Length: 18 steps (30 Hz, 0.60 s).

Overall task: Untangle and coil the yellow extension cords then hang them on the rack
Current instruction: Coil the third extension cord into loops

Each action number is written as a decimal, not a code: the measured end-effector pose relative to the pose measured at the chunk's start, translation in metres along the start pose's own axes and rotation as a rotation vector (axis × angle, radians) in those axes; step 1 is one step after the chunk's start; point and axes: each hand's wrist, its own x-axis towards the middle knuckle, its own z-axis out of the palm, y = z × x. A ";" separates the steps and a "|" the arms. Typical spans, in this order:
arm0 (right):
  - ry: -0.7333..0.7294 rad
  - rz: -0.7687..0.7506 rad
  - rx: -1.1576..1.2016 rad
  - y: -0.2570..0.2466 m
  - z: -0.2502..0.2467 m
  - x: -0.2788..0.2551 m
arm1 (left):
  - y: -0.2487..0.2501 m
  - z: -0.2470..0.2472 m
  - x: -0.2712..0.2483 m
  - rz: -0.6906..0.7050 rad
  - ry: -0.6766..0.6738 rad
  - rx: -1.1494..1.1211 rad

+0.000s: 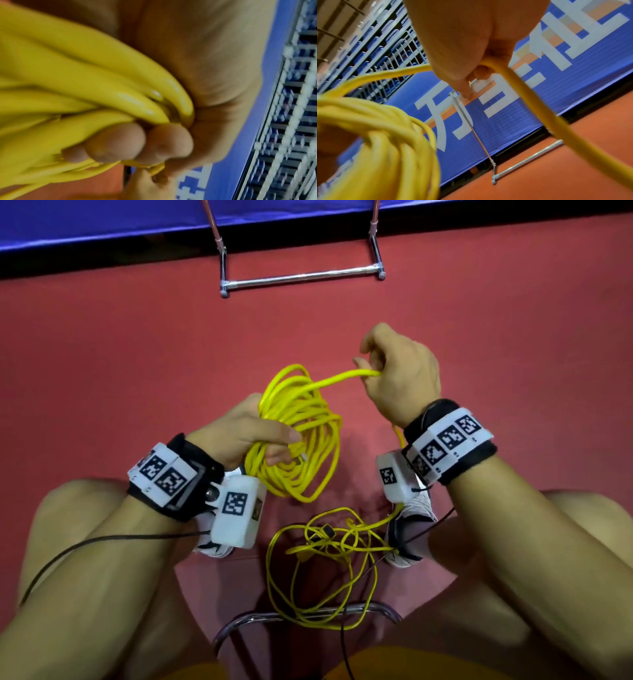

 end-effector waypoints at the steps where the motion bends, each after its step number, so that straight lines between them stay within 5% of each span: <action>1: 0.003 0.042 -0.020 0.002 0.005 0.001 | 0.003 0.000 -0.002 0.000 0.022 -0.093; 8: -0.191 0.305 0.096 0.012 0.051 -0.009 | 0.004 0.003 -0.007 0.169 0.077 -0.601; 15: -0.802 0.402 0.331 0.020 0.121 -0.077 | 0.022 -0.036 -0.011 0.424 0.281 -0.950; 18: -0.906 0.428 0.374 0.021 0.133 -0.103 | 0.028 -0.051 -0.013 0.515 0.473 -1.022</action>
